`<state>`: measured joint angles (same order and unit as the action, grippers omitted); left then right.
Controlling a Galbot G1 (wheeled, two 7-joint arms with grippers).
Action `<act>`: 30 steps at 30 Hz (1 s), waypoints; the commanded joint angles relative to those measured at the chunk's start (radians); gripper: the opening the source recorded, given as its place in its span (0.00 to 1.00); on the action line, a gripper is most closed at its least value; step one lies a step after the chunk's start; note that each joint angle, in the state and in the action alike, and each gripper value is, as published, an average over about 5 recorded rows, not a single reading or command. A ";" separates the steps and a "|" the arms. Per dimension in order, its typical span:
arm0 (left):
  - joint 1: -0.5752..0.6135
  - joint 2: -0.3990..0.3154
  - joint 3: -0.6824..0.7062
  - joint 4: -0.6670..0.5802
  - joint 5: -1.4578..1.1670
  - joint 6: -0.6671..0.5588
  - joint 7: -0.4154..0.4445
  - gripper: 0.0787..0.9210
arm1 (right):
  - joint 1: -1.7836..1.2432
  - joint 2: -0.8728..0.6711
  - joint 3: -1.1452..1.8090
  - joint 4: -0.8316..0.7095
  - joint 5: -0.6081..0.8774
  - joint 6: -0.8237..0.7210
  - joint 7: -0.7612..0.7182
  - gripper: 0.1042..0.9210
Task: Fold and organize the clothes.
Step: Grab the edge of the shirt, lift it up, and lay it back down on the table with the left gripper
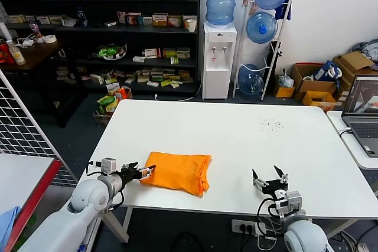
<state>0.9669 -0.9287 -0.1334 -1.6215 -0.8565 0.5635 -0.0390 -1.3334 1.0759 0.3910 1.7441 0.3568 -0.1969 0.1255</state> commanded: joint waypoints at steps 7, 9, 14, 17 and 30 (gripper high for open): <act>-0.034 -0.043 0.004 0.093 -0.010 0.026 0.061 0.80 | 0.012 0.001 -0.002 -0.004 0.004 -0.002 0.000 0.88; -0.032 -0.046 0.005 0.088 -0.009 0.027 0.063 0.73 | 0.015 0.003 -0.004 -0.004 0.004 -0.003 0.000 0.88; -0.026 -0.050 0.007 0.068 -0.012 0.027 0.065 0.56 | 0.020 0.006 -0.007 -0.003 0.004 -0.005 0.001 0.88; -0.023 -0.053 0.004 0.052 -0.017 0.025 0.061 0.46 | 0.023 0.007 -0.007 -0.003 0.004 -0.006 0.001 0.88; 0.030 0.017 -0.063 -0.020 -0.047 -0.001 -0.034 0.07 | 0.036 0.018 -0.030 -0.001 -0.002 -0.009 0.013 0.88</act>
<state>0.9707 -0.9641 -0.1521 -1.6058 -0.8917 0.5716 -0.0158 -1.3021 1.0913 0.3686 1.7402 0.3551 -0.2034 0.1326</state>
